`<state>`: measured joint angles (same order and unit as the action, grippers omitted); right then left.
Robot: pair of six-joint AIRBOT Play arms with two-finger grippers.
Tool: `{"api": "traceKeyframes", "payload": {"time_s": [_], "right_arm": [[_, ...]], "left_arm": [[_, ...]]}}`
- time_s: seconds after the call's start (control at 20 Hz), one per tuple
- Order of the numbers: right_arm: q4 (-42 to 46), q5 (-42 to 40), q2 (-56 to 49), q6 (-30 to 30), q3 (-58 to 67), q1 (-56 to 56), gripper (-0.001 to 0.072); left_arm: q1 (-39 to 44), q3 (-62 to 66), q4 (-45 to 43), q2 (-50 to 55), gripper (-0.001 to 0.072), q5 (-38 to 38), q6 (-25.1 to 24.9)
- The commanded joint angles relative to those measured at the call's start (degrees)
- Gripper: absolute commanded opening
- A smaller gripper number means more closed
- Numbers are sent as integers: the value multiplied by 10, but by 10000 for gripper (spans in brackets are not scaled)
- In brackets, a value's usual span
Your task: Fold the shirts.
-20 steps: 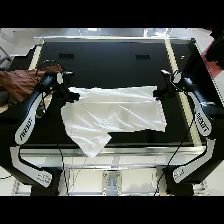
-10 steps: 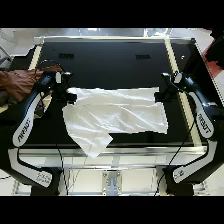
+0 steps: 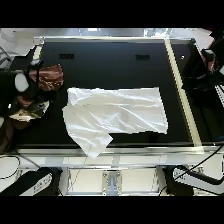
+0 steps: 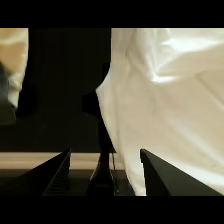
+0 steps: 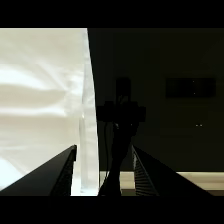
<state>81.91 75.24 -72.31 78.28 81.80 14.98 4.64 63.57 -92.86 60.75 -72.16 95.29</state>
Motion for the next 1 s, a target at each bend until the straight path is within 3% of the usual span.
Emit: {"api": "traceKeyframes", "payload": {"time_s": [0.0, 0.1, 0.15, 0.35, 0.95], "right_arm": [[-1, 14, 61, 1, -24, 36, 413], [-4, 15, 82, 1, -41, 52, 413], [-7, 16, 91, 0, -50, 57, 413], [-9, 18, 106, -8, -66, 61, 414], [-9, 17, 106, -12, -66, 61, 413]], "left_arm": [[-5, -213, 27, -143, 496, 28, 154], [-5, -325, 83, -201, 496, 64, 233], [-5, -373, 134, -223, 495, 93, 245], [-5, -474, 305, -235, 495, 144, 224], [-4, -506, 372, -230, 475, 171, 197]]}}
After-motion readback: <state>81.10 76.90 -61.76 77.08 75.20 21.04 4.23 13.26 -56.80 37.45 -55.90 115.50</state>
